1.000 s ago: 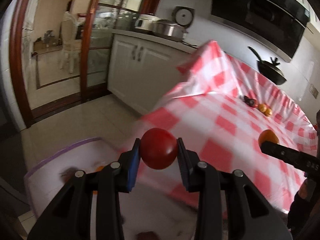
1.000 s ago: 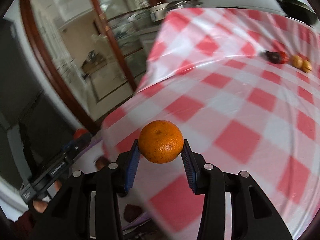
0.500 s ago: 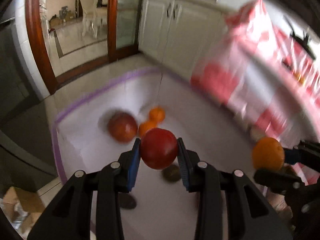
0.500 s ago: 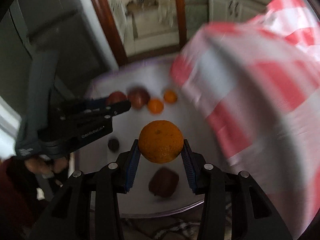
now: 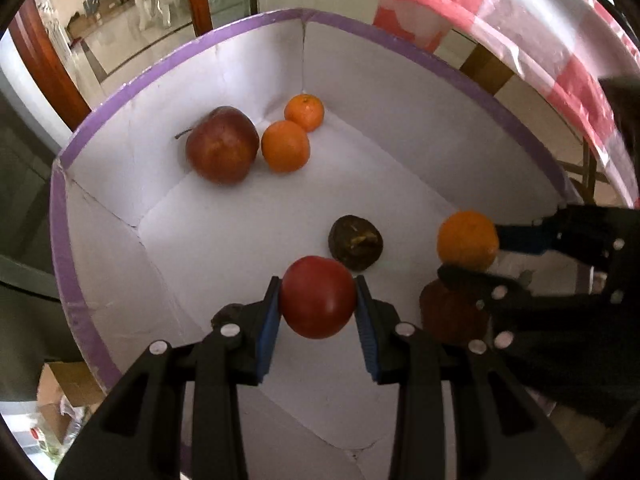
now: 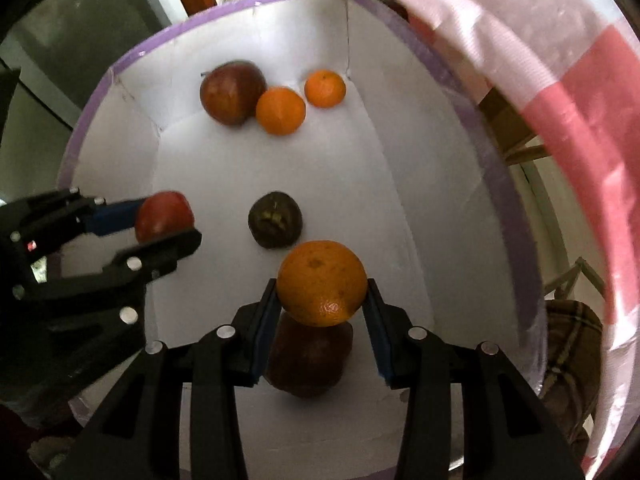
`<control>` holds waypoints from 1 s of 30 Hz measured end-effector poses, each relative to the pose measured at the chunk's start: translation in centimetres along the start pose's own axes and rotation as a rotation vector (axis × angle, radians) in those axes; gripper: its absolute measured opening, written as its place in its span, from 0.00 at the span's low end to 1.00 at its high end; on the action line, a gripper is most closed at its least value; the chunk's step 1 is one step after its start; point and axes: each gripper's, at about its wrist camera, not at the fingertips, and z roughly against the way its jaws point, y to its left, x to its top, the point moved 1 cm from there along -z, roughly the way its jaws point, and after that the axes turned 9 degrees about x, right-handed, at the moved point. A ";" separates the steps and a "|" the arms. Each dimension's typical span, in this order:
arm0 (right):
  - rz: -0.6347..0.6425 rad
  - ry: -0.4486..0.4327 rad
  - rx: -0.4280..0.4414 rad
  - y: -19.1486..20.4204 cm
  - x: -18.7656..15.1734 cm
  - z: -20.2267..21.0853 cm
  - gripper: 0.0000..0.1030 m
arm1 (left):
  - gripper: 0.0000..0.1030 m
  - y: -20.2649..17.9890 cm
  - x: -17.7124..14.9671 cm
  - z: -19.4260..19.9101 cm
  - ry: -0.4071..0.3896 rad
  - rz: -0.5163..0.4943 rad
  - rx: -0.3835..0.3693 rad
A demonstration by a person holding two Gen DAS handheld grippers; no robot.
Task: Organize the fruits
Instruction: 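Open the left tool to drop the tomato while the right tool drops the orange, then move both open tools back toward the fruits on the table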
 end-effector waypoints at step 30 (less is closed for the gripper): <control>0.061 -0.161 -0.004 1.9 -0.4 6.1 0.59 | 0.87 2.1 3.1 4.7 -0.145 0.074 0.187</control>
